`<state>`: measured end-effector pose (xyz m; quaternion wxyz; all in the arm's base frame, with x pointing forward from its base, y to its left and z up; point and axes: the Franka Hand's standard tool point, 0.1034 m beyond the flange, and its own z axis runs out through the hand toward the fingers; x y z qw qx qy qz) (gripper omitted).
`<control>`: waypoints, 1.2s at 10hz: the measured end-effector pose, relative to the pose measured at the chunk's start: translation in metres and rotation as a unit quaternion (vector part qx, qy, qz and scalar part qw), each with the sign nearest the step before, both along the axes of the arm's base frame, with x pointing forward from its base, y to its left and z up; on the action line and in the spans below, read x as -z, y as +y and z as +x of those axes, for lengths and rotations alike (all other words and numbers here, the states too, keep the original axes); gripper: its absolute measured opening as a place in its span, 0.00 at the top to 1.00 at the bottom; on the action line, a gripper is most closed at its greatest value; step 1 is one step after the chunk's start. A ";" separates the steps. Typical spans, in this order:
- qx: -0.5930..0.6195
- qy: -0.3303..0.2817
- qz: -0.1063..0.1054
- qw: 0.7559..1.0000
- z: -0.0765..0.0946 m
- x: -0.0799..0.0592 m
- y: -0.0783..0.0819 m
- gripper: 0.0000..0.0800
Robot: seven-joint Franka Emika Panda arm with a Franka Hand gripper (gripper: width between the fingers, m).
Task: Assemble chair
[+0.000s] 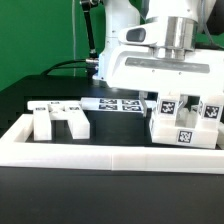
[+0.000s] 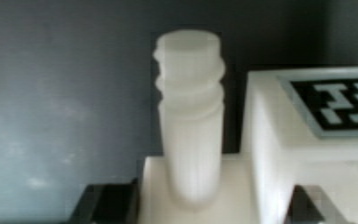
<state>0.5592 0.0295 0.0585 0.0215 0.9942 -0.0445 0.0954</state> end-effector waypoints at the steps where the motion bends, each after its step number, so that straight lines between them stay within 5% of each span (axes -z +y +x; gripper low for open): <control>1: 0.006 0.016 0.008 1.000 -0.001 -0.008 -0.002 0.58; 3: 0.005 0.015 0.004 1.000 -0.002 -0.003 -0.002 0.58; 7: 0.037 0.168 0.033 0.985 -0.016 -0.004 0.004 0.58; 12: 0.050 0.344 0.059 0.936 -0.027 -0.016 -0.002 0.58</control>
Offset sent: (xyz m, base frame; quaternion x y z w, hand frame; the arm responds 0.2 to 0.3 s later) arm 0.0000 0.0000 0.0000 0.0000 -0.1296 0.0000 0.9916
